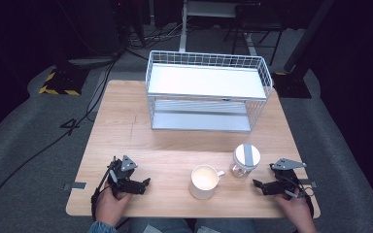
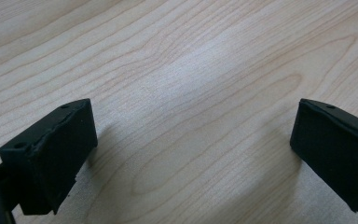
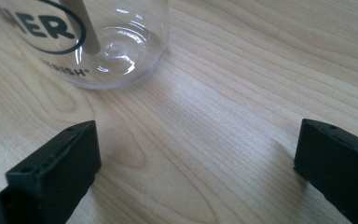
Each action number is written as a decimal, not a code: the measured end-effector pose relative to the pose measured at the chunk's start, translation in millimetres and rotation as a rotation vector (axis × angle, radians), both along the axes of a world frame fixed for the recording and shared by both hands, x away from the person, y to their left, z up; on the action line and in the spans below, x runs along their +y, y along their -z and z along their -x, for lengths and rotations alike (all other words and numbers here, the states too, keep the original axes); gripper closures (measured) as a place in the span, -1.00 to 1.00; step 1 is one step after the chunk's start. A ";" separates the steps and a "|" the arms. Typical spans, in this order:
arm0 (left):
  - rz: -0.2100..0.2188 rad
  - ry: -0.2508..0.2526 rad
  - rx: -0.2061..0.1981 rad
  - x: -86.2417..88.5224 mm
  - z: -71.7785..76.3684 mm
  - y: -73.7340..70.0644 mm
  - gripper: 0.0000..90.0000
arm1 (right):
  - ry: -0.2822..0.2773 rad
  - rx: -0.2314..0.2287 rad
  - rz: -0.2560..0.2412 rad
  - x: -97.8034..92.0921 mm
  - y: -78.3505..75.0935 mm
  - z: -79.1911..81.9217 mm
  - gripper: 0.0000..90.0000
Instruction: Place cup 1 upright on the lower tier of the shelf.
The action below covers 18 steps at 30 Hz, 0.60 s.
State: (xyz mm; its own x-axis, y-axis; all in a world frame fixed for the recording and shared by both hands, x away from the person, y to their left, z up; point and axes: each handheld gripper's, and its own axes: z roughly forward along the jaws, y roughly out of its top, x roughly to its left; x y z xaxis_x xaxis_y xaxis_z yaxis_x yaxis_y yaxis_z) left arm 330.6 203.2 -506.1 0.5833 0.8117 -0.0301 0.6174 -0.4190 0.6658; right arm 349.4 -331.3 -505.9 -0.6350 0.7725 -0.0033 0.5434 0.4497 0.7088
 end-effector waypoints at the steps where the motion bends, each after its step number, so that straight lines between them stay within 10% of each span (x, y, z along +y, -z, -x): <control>1: 0.000 0.000 0.000 0.0 0.0 0.0 -0.99 | -0.011 0.001 0.000 -1.0 -0.1 -0.2 -0.99; 18: -0.005 -0.008 0.004 -0.6 -1.8 -0.4 -0.99 | -0.006 0.007 -0.035 -8.4 -5.0 3.1 -0.86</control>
